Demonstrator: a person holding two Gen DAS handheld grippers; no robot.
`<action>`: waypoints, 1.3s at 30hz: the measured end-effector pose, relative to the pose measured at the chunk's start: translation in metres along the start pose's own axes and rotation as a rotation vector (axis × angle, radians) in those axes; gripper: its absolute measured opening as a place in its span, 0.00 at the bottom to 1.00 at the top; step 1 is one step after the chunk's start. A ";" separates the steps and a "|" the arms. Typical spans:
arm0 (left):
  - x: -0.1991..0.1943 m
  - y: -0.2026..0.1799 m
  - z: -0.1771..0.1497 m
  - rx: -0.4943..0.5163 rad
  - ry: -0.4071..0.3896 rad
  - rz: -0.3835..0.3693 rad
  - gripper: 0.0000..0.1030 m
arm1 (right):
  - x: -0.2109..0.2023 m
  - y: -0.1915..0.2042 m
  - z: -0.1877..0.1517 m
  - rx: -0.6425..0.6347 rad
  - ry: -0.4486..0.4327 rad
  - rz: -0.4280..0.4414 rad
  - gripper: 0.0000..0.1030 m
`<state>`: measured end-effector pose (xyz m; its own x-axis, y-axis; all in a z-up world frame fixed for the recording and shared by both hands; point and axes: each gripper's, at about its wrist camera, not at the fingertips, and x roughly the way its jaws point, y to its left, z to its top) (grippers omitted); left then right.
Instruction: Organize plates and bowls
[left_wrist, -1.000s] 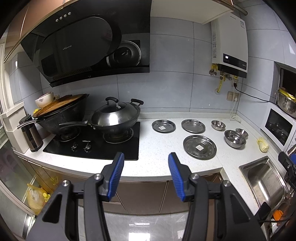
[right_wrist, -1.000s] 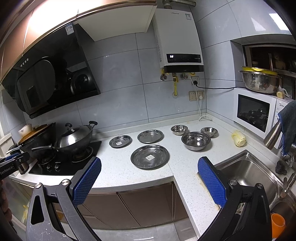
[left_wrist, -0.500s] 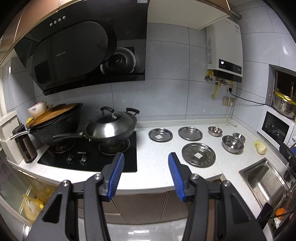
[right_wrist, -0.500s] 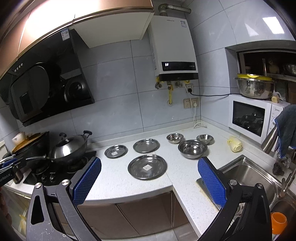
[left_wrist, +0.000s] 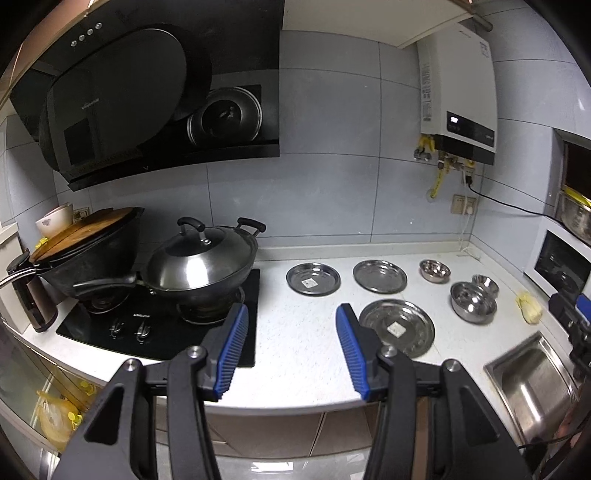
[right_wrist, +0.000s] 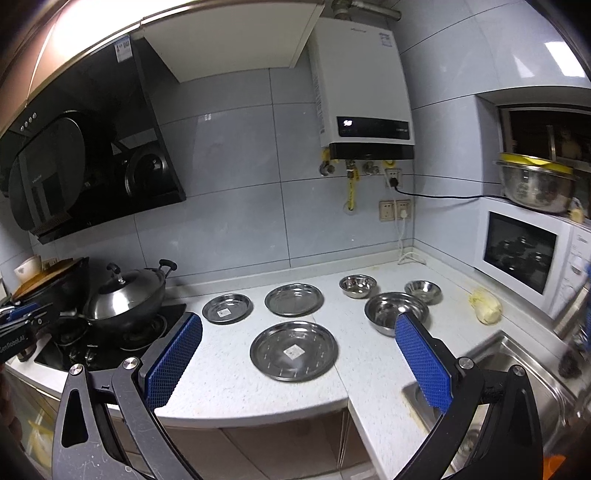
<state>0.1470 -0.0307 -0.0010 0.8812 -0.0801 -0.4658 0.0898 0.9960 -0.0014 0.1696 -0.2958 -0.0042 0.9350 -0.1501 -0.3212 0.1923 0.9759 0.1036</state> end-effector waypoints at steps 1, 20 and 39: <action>0.009 -0.007 0.003 -0.005 -0.003 0.011 0.47 | 0.010 -0.004 0.002 -0.009 -0.002 0.013 0.99; 0.169 -0.126 0.049 0.047 0.105 0.108 0.47 | 0.190 -0.078 0.026 0.000 0.116 0.179 0.99; 0.393 -0.153 0.013 0.184 0.526 -0.151 0.47 | 0.339 -0.086 -0.031 0.003 0.445 -0.018 0.99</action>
<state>0.4858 -0.2151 -0.1725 0.5073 -0.1432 -0.8498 0.3173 0.9479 0.0297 0.4603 -0.4260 -0.1512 0.7127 -0.0837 -0.6965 0.2092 0.9730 0.0971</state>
